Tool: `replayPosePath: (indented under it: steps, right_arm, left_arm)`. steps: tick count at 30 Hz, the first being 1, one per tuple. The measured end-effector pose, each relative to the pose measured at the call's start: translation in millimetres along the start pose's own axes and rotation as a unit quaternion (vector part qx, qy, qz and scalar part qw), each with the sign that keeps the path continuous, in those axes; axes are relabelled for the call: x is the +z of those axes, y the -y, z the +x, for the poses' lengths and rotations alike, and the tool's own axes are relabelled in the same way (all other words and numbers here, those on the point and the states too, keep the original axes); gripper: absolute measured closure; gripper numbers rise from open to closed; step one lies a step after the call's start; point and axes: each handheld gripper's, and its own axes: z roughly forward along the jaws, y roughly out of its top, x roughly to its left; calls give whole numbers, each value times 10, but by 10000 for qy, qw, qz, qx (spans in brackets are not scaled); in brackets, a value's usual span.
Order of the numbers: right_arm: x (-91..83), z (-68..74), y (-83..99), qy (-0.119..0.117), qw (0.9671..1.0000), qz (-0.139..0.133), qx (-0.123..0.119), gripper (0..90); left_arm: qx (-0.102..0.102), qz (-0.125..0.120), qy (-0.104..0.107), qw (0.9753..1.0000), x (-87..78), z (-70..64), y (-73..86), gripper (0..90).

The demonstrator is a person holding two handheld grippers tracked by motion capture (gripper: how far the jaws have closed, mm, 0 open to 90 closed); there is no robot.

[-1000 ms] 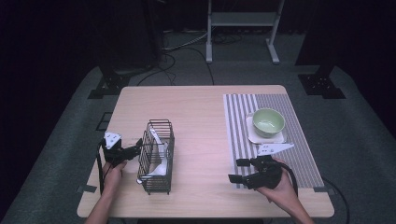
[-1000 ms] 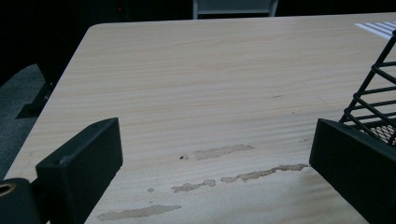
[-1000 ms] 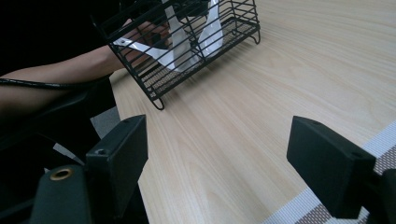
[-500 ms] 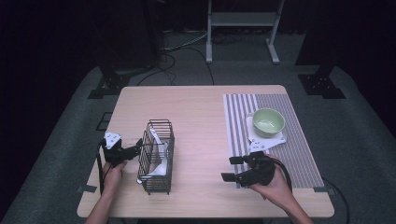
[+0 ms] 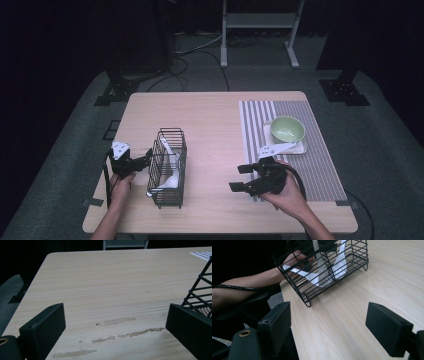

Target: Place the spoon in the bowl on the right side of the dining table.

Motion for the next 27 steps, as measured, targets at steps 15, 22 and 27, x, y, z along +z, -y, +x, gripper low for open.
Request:
replayPosePath:
  steps: [15, 22, 27]
  right_arm:
    - [147, 51, -216, -157, 9997, 164, -19, 200]
    - [199, 99, -307, -210, 9996, 180, -82, 203]
    - [271, 147, -399, -252, 9992, 268, -159, 203]
  left_arm:
    - [-10, -16, 8, 10000, 1, 5, 1, 16]
    - [-8, -16, 6, 10000, 1, 6, 1, 16]
    - [-8, -16, 9, 10000, 0, 6, 1, 16]
